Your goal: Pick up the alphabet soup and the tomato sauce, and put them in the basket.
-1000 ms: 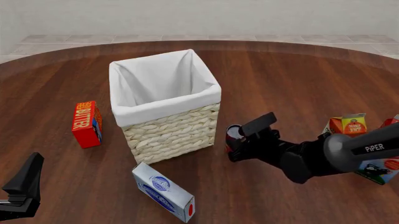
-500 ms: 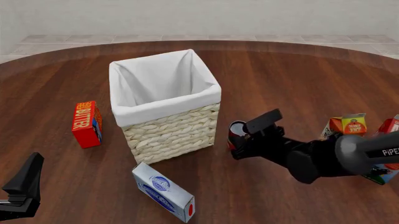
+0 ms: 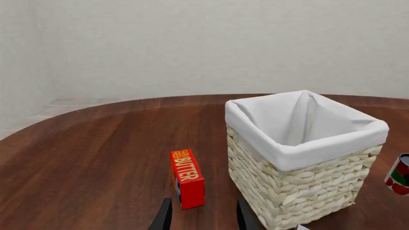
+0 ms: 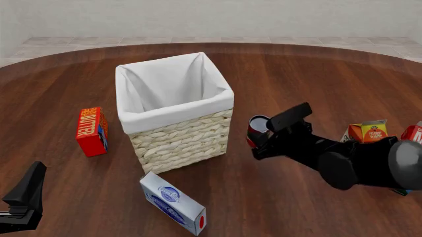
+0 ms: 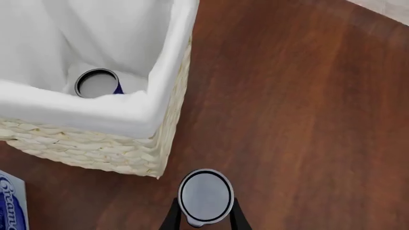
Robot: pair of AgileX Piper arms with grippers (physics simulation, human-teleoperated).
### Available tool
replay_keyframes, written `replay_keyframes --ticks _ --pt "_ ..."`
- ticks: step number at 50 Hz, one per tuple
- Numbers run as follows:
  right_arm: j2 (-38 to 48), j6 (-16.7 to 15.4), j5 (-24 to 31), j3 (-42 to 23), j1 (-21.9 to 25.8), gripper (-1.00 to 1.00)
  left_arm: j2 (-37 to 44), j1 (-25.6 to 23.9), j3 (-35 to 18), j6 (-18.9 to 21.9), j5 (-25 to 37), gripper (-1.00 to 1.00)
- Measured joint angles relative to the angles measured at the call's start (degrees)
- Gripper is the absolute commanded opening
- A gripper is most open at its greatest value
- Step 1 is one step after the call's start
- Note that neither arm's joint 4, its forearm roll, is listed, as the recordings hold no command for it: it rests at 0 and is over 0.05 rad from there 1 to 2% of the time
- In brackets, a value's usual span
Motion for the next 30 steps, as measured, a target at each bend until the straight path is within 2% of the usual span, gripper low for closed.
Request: replay_keyframes --ticks 30 --pt "-8.67 -2.62 8.34 -3.03 -0.3 -1.0 0.0 0.0 0.0 0.0 0.0 1.0"
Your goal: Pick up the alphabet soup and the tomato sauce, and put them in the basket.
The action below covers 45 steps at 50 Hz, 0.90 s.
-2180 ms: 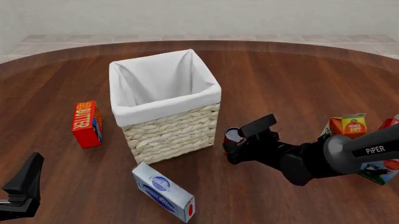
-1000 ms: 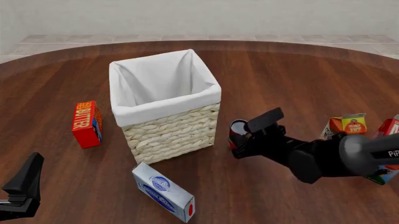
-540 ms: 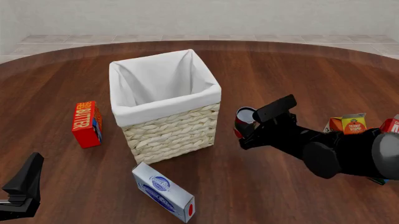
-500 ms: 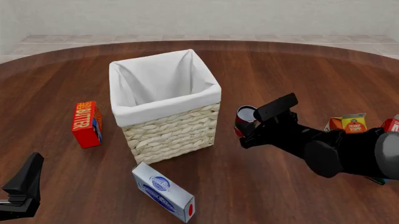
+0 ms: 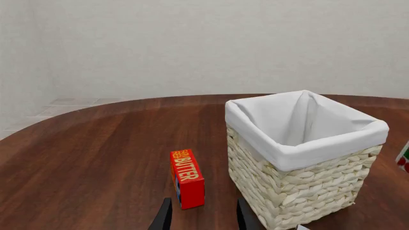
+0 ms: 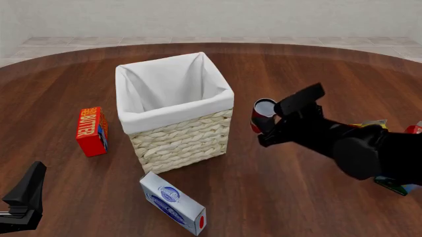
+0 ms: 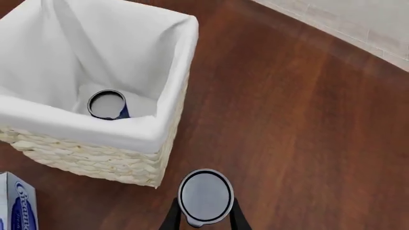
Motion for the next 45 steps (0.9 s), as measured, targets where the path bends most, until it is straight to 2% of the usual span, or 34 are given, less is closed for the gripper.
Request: replay_keyframes --ticks 45 --pt "-9.03 -3.7 11.07 -7.2 2.38 -1.0 0.0 0.0 0.0 0.0 0.0 1.0"
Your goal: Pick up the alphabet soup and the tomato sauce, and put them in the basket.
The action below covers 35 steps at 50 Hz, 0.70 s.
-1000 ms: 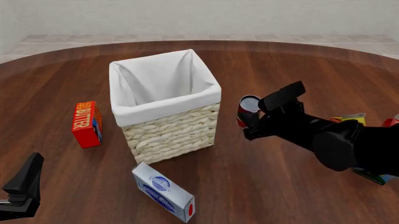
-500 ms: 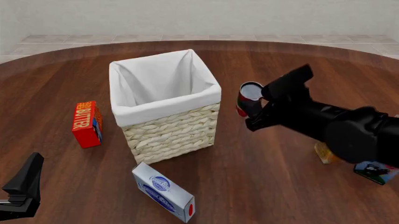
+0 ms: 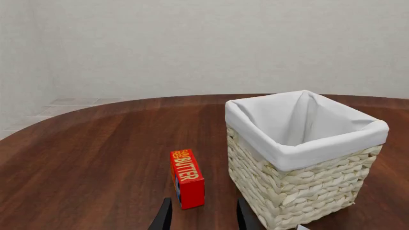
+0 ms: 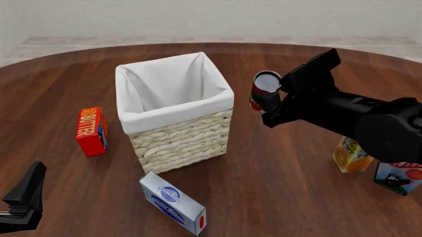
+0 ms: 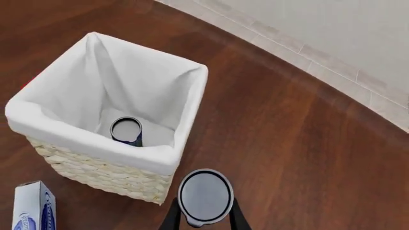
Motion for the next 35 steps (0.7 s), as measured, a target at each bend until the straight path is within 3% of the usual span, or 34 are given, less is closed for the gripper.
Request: replay_keyframes --ticks 35 --pt "-0.67 -1.26 4.58 -6.23 2.16 -1.0 0.0 0.0 0.0 0.0 0.0 1.0"
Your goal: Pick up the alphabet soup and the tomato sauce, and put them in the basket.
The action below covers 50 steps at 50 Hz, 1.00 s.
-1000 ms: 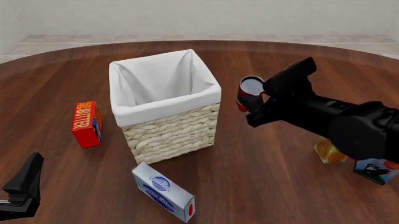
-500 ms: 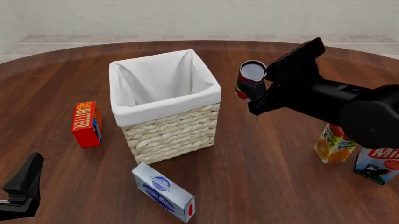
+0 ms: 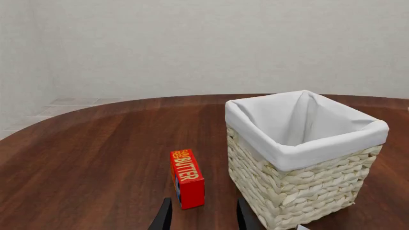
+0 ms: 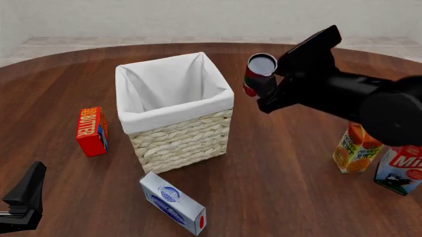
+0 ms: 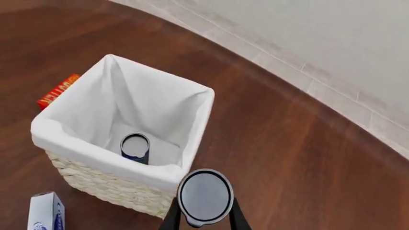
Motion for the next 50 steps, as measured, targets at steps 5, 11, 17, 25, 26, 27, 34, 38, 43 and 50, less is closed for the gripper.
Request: replay_keyframes --ticks 5,11,17,25,26,27,34,38,43,50 --pt "0.27 -0.16 0.39 -0.9 0.5 -1.0 0.0 0.0 0.0 0.0 0.0 1.0" --pt "0.72 -0.42 0.83 -2.03 1.15 -1.0 0.0 0.0 0.0 0.0 0.0 1.0" --pt "1.33 -0.84 1.33 -3.42 1.82 -1.0 0.0 0.0 0.0 0.0 0.0 1.0" --pt "2.2 -1.01 1.83 -5.1 2.67 -1.0 0.0 0.0 0.0 0.0 0.0 1.0" --pt "2.33 -1.03 1.88 -5.29 2.78 -1.0 0.0 0.0 0.0 0.0 0.0 1.0" --pt "2.45 -1.05 1.92 -5.46 2.87 -1.0 0.0 0.0 0.0 0.0 0.0 1.0" --pt "3.3 -1.11 2.22 -6.8 3.54 -1.0 0.0 0.0 0.0 0.0 0.0 1.0" --pt "3.77 -1.17 2.35 -7.49 3.93 -1.0 0.0 0.0 0.0 0.0 0.0 1.0" --pt "4.31 -1.2 2.43 -8.22 4.36 -1.0 0.0 0.0 0.0 0.0 0.0 1.0" --pt "4.97 -1.18 2.37 -8.99 4.87 -1.0 0.0 0.0 0.0 0.0 0.0 1.0"
